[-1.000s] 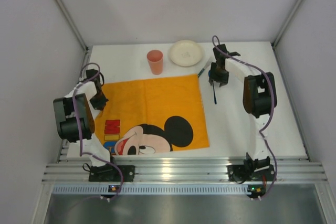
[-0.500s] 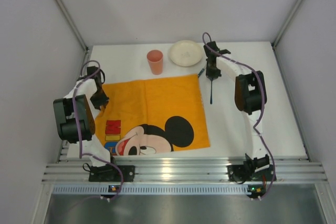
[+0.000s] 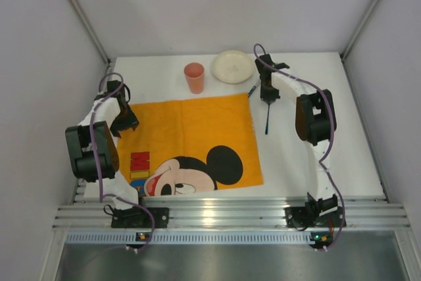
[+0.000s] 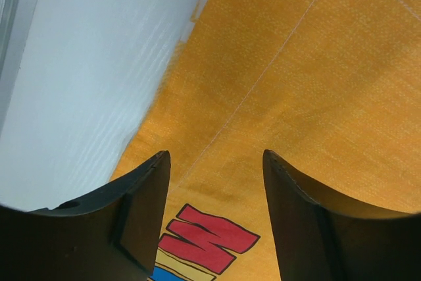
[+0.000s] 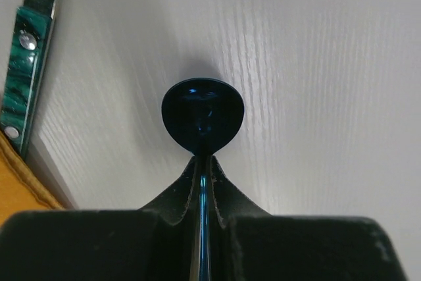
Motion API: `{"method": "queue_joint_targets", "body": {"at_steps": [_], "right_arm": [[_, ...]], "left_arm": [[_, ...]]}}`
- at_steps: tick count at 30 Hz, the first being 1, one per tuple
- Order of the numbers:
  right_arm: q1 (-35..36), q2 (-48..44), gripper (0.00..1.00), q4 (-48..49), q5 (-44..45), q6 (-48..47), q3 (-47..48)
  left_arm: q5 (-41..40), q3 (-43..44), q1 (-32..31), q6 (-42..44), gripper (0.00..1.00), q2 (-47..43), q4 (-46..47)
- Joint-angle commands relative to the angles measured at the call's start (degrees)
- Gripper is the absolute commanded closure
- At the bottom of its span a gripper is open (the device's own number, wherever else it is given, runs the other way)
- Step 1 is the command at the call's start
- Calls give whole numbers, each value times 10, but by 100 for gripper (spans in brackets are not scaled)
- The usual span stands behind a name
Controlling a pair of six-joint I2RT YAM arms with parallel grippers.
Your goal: Set the dinner table for one person
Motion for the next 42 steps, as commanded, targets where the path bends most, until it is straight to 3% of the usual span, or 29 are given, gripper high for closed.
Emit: {"method": "queue_joint_targets", "body": {"at_steps": [1, 8, 13, 20, 32, 33, 34, 37, 42], "right_arm": [[11, -89, 100, -46, 13, 7, -15], [93, -212, 100, -84, -23, 42, -69], [163, -269, 100, -54, -97, 84, -142], [214, -244, 100, 37, -156, 141, -217], [230, -171, 100, 88, -134, 210, -250], [229, -170, 96, 78, -133, 206, -249], [229, -172, 78, 74, -134, 203, -249], [229, -189, 59, 57, -129, 189, -244], [217, -227, 55, 10, -86, 152, -188]], "left_arm": [[-2, 14, 0, -9, 36, -37, -5], [7, 7, 0, -21, 34, -44, -2], [20, -4, -2, -25, 36, -57, 1], [32, -20, -5, -23, 36, -93, -7], [6, -21, -4, 13, 38, -158, -65], [7, -22, -5, 13, 38, -161, -64], [9, -26, -5, 12, 38, -164, -63], [18, -35, -5, 5, 38, -172, -58], [26, -49, -5, -4, 38, -175, -43]]}}
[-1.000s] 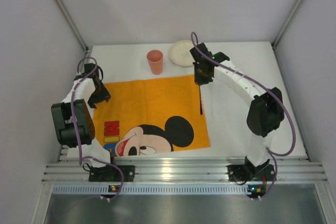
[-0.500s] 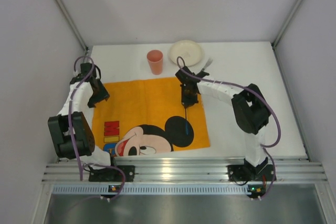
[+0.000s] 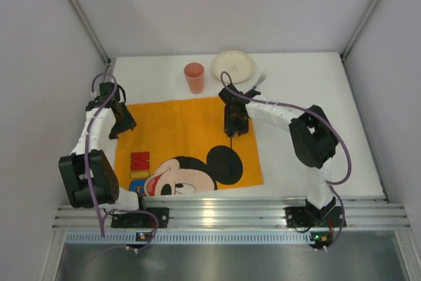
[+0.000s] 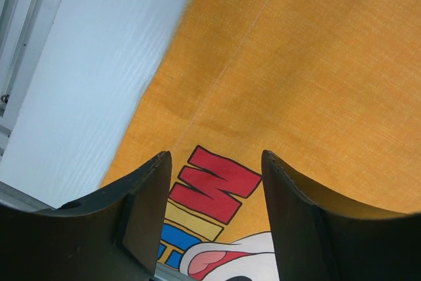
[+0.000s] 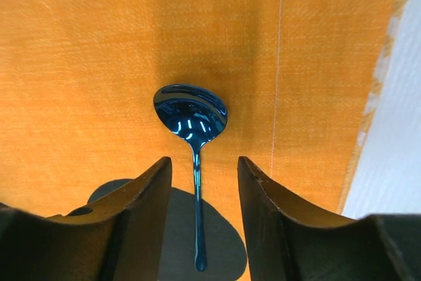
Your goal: Set the dinner table for one person
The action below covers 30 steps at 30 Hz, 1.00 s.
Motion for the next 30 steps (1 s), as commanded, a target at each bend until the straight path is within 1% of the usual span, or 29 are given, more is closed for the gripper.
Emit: {"method": "queue_joint_targets", "body": {"at_steps": [1, 4, 8, 11, 15, 21, 23, 24, 27, 28, 30], "right_arm": [[-8, -72, 53, -26, 43, -30, 55], [-43, -87, 52, -18, 58, -47, 35], [-117, -87, 54, 23, 68, -70, -44], [-158, -78, 57, 44, 66, -78, -82], [-171, -49, 60, 78, 53, -104, -91], [-165, -36, 60, 107, 7, -100, -79], [-160, -35, 55, 111, -7, -97, -72], [-159, -32, 50, 118, -16, -97, -71], [-159, -25, 43, 127, -39, -92, -67], [-159, -23, 38, 129, -42, -91, -67], [-160, -24, 37, 148, -53, -89, -72]], "left_arm": [[8, -13, -2, -9, 38, -20, 8], [19, -27, -2, -17, 38, -23, 21], [39, -46, -3, -28, 39, -26, 35], [44, -50, -3, -30, 39, -28, 39], [44, -46, -3, -25, 39, -29, 35], [36, -31, -3, -17, 40, -25, 20], [33, -29, -2, -16, 40, -26, 18], [33, -28, -3, -15, 40, -27, 15], [30, -30, -3, -15, 40, -31, 14], [31, -31, -3, -14, 40, -33, 13], [28, -33, -3, -13, 40, -37, 9]]}}
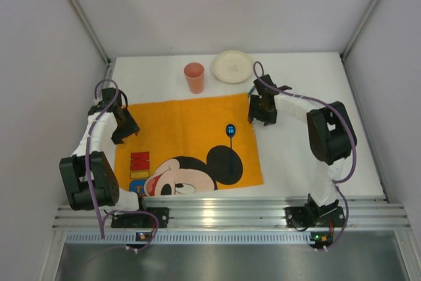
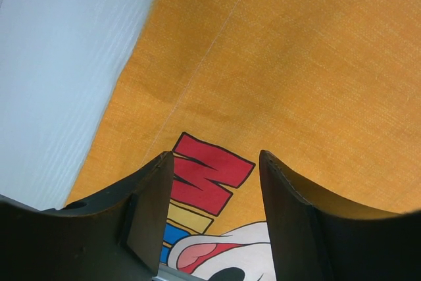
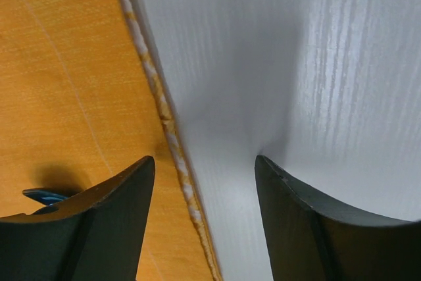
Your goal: Set the dinner table for one person
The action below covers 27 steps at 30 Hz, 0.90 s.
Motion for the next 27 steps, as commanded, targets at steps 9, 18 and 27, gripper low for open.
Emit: {"method": "queue_joint_targets", "body": {"at_steps": [9, 18, 27], "right_arm": [[12, 52, 42, 80, -109, 22, 22], [21, 77, 99, 50, -94, 27, 21], [-15, 2, 100, -32, 16, -19, -35]], "left_arm": [[-16, 12, -3, 12, 41, -29, -10], [-19, 19, -3, 17, 42, -31, -18], [-4, 10, -16, -10, 42, -32, 3]]}}
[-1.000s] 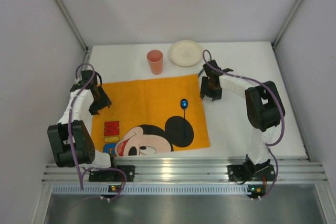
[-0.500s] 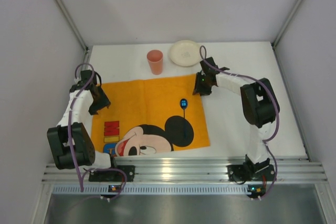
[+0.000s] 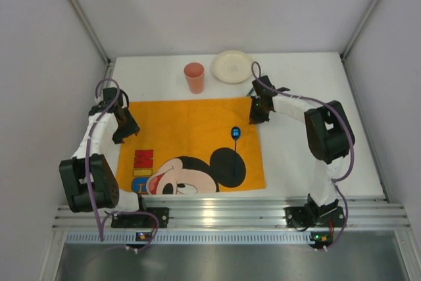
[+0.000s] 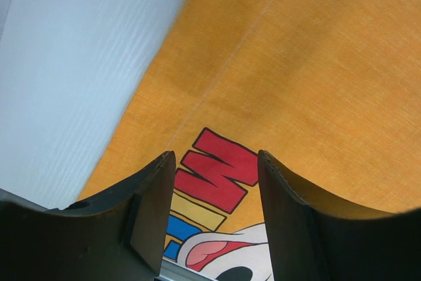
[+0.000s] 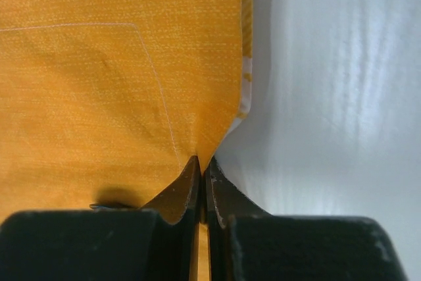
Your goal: Set the dinner table for one person
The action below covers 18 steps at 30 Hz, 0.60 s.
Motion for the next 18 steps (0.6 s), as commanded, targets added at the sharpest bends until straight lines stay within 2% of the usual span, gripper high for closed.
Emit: {"method": "queue_joint_targets", "body": {"at_steps": [1, 8, 18], "right_arm": [[-24, -34, 100, -92, 103, -43, -53], [-55, -67, 100, -89, 121, -67, -95], [-85, -2, 100, -144, 155, -100, 37]], "left_arm": [[8, 4, -17, -21, 42, -20, 14], [4, -20, -71, -59, 42, -15, 33], [21, -65, -127, -102, 42, -2, 64]]}}
